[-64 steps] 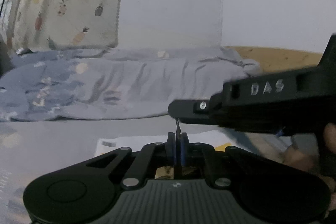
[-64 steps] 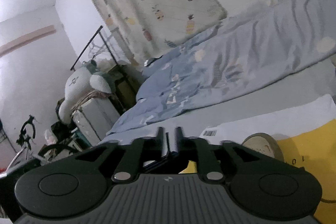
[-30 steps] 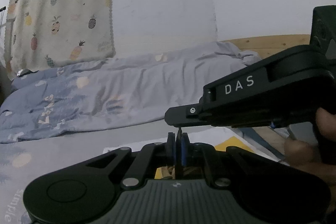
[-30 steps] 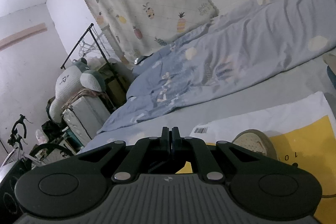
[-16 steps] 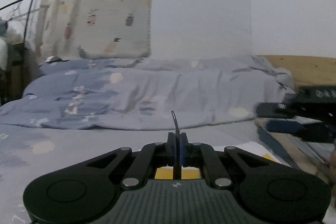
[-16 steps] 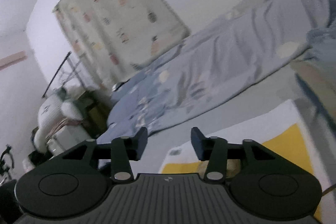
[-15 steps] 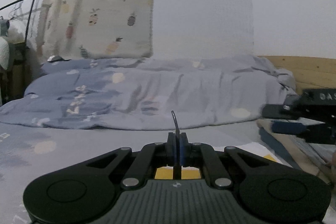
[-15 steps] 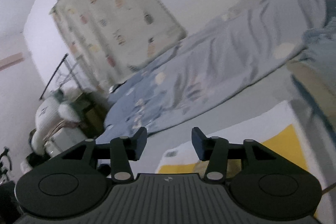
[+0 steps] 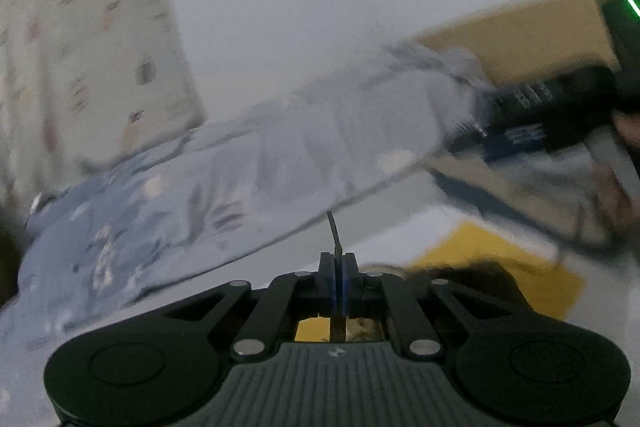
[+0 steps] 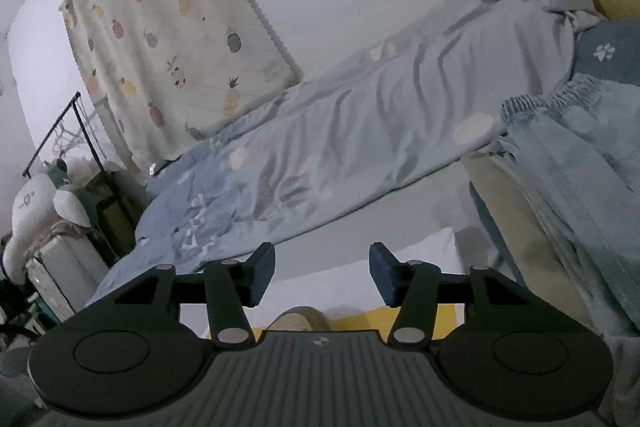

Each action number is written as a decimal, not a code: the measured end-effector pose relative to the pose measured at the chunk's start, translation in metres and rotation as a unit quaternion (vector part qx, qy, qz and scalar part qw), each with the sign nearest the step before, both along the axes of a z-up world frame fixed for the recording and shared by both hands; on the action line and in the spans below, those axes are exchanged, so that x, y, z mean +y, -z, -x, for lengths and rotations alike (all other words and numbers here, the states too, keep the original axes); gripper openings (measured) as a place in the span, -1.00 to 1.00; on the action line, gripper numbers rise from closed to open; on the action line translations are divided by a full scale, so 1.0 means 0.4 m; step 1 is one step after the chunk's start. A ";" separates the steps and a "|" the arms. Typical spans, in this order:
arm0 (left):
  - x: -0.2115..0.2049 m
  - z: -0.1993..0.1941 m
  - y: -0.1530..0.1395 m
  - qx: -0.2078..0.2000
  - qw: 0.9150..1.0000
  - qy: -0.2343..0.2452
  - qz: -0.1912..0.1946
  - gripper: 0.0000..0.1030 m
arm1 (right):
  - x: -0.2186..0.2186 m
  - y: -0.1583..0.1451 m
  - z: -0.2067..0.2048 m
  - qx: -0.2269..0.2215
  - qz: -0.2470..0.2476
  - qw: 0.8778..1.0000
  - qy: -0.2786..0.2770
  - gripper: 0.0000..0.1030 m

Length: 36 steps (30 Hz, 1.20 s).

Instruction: Lace up shoes with both hands

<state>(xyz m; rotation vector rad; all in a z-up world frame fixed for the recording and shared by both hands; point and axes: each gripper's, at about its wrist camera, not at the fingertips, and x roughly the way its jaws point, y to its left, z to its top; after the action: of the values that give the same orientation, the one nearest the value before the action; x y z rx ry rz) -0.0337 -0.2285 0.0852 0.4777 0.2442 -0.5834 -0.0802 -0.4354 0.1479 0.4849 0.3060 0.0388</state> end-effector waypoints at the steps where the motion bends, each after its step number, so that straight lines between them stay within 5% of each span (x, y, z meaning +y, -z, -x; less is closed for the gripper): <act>1: -0.014 0.004 0.006 0.001 1.000 0.012 -0.020 -0.96 | -0.008 0.000 0.003 0.001 -0.003 1.000 -0.002 0.11; 8: -0.084 0.017 0.035 0.000 0.989 0.075 -0.128 -0.96 | -0.049 -0.009 0.018 0.011 0.003 1.000 -0.010 0.12; 16: -0.114 0.023 0.075 -0.004 0.972 0.114 -0.206 -0.96 | -0.077 -0.006 0.026 0.017 0.001 1.000 -0.019 0.12; 36: -0.152 0.002 0.092 0.014 0.942 0.178 -0.283 -0.96 | -0.105 -0.001 0.034 0.020 -0.021 0.999 -0.014 0.12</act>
<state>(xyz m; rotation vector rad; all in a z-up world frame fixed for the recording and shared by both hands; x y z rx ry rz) -0.0343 -0.2892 0.0483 1.0869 0.3594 -0.8765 -0.0938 -0.4775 0.1482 0.5241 0.3517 0.0624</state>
